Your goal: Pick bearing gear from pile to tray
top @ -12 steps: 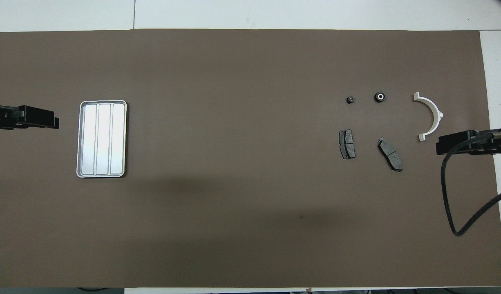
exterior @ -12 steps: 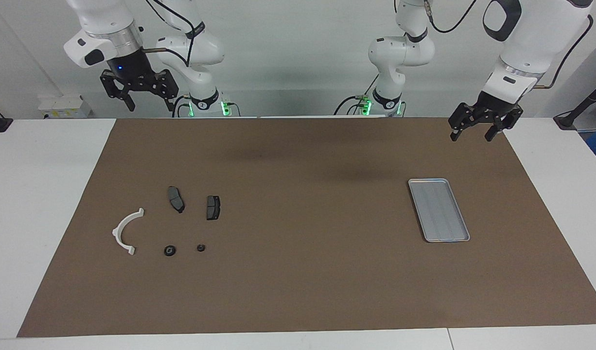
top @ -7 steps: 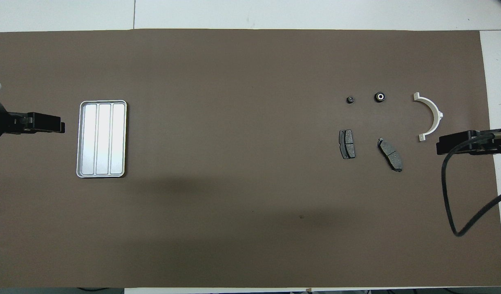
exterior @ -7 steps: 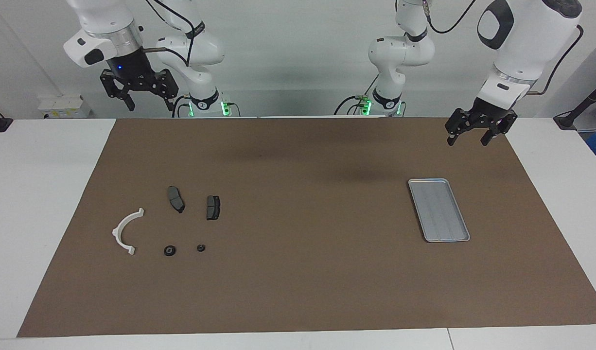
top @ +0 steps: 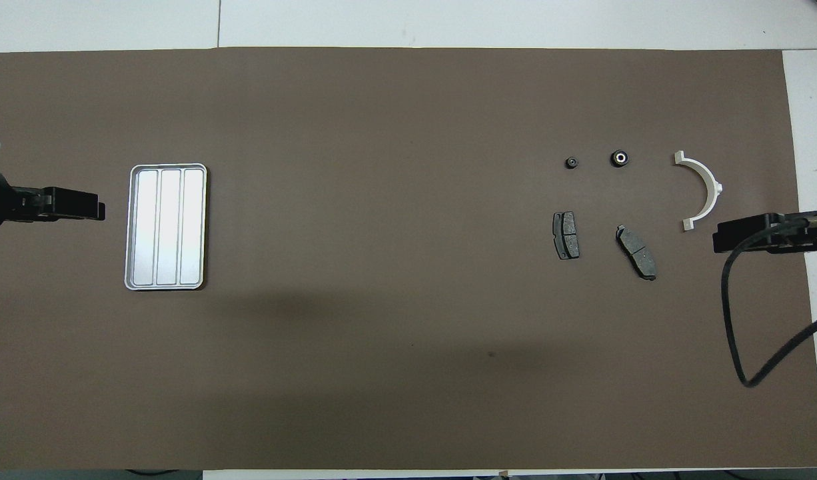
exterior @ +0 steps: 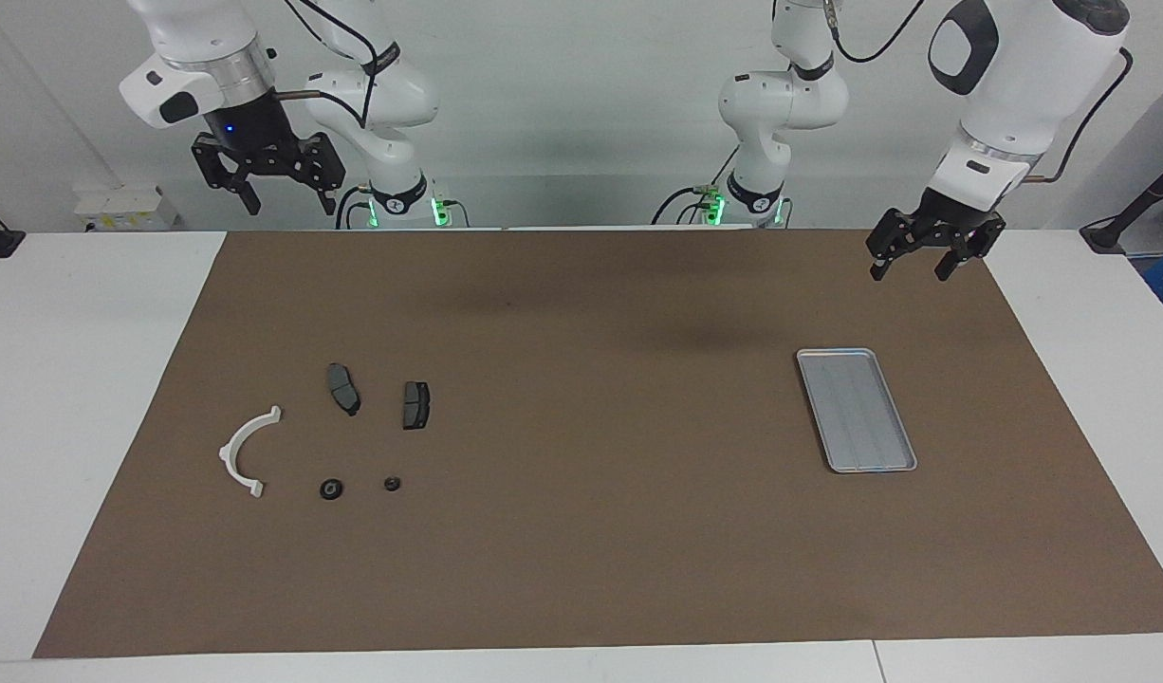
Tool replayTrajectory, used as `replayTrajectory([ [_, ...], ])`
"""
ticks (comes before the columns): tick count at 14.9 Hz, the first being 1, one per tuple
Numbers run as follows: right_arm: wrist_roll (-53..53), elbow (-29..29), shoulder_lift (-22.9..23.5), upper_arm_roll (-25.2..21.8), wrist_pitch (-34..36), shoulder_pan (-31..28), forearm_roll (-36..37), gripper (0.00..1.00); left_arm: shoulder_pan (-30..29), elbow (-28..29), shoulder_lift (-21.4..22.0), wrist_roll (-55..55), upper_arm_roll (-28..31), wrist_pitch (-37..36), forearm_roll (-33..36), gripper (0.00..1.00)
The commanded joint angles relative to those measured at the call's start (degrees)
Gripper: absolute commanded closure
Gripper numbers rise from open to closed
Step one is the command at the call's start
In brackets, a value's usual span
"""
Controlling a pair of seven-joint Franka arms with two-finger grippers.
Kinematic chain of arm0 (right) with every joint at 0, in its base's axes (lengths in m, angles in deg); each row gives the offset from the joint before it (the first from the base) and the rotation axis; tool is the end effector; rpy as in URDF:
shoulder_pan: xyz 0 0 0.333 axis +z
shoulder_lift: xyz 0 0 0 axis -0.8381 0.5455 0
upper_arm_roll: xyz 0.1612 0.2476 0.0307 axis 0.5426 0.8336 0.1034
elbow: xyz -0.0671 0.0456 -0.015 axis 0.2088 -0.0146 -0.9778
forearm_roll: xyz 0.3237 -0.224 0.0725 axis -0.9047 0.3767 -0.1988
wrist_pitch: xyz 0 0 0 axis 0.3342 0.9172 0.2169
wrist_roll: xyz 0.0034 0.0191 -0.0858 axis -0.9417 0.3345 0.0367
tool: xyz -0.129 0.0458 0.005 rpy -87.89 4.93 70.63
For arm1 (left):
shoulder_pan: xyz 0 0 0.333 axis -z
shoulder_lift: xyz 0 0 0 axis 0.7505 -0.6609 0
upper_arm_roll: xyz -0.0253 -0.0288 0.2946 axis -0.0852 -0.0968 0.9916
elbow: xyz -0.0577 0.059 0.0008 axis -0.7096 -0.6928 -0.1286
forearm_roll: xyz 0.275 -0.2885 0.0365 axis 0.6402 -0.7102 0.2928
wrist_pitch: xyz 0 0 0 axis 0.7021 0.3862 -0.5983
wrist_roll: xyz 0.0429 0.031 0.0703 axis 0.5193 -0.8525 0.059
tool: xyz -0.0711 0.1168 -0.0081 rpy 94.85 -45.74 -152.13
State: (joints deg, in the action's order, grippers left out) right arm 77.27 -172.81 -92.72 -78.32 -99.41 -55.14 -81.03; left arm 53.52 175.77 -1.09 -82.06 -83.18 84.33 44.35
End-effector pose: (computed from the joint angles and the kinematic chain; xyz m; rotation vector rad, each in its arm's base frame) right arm 0.5081 0.0268 0.6148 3.1380 -0.0497 -0.0008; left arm 0.5457 -0.0259 0.5404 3.0962 -0.0834 0.1169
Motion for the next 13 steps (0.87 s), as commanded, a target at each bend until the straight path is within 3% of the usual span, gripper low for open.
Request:
replayTrajectory([
  [1,-2.79,-0.28,-1.01,0.45,0.51,-1.10,-0.28,0.00,-0.58,2.93,2.38,0.20,-0.17,1.03,-0.79,0.00],
  [5,-3.06,-1.07,-1.10,0.62,-0.45,-0.31,-0.28,0.00,-0.67,2.93,2.47,1.17,-0.17,0.24,-0.79,0.00],
  [8,-2.80,-4.05,1.44,0.71,-6.76,-0.22,-0.02,0.00,-2.41,3.20,2.82,0.82,-0.16,-0.38,-0.79,0.00],
  [13,1.67,-4.41,14.43,1.06,-18.98,1.45,1.21,0.00,-2.78,3.72,3.35,1.08,-0.08,-2.75,-0.79,0.00],
])
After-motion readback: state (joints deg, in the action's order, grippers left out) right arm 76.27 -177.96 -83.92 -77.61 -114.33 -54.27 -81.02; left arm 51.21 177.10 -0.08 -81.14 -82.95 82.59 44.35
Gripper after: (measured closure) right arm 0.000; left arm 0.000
